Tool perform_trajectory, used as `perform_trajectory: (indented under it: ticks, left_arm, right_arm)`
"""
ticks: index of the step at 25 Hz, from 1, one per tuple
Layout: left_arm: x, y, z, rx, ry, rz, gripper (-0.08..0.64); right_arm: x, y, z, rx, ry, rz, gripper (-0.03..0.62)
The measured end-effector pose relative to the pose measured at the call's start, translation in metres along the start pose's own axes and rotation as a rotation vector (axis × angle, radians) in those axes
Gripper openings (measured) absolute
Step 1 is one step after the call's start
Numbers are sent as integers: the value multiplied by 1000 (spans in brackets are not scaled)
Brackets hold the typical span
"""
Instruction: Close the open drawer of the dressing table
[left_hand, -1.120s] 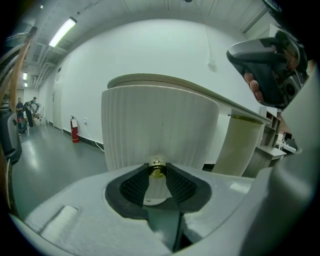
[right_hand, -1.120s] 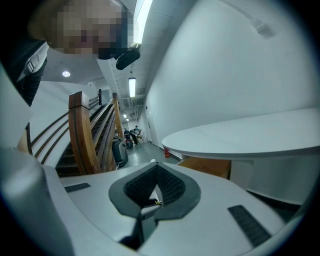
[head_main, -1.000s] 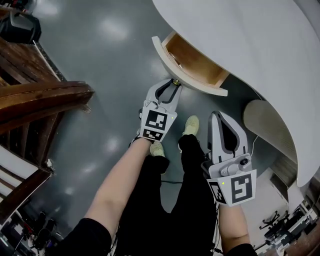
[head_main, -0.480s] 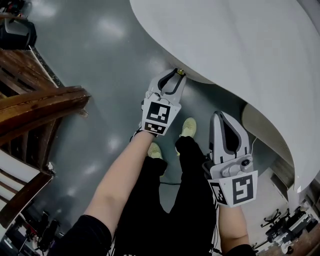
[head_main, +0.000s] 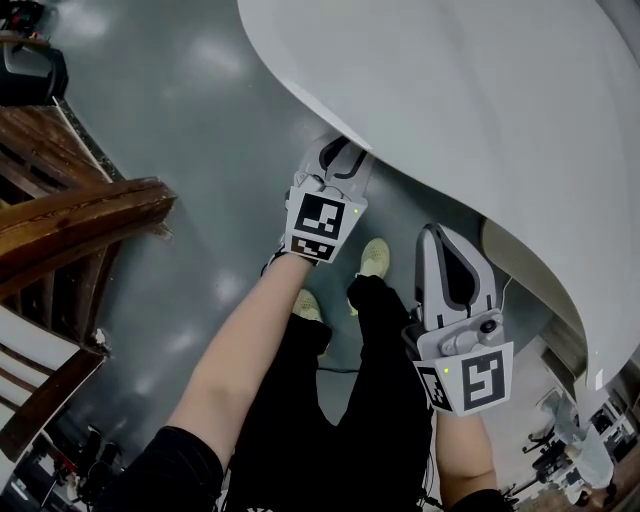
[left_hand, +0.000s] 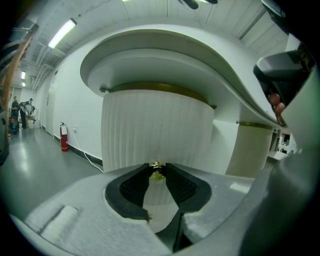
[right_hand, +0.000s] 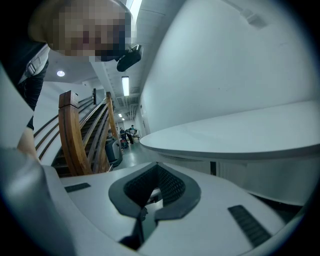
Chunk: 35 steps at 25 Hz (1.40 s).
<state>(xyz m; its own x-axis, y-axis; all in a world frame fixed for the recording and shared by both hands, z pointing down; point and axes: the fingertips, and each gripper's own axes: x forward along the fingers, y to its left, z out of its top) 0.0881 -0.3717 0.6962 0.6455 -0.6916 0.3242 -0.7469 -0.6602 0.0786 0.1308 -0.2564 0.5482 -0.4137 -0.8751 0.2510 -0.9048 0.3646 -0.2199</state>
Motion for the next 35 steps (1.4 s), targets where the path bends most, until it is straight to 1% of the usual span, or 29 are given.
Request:
perform_trajectory:
  ticks: [6,17,22,26,29,35]
  left_arm:
    - [12,-2,8,3,-13,-10,110]
    - [25,-1,11,13,-34,-27,110]
    - [26,-1,12,2,-39,-25,110]
    - [23,-3,14,-9,-41,-33,112]
    - [18,-3,16,-11,-25,-35,117]
    - [-4,-7,27,-13,-17,-27,123]
  right_arm:
    - [1,-6,1,-3,1,-6,14]
    - [2,-10,-2,-8,-5,-13,14]
    - [-2,-9,-2,-11,0,-17,14]
    - [-6,-9,-2,-9,6,-13,14]
    - [-7,-4,0,-8,9,-5,14]
    - [-17,8,14,2,7,8,14]
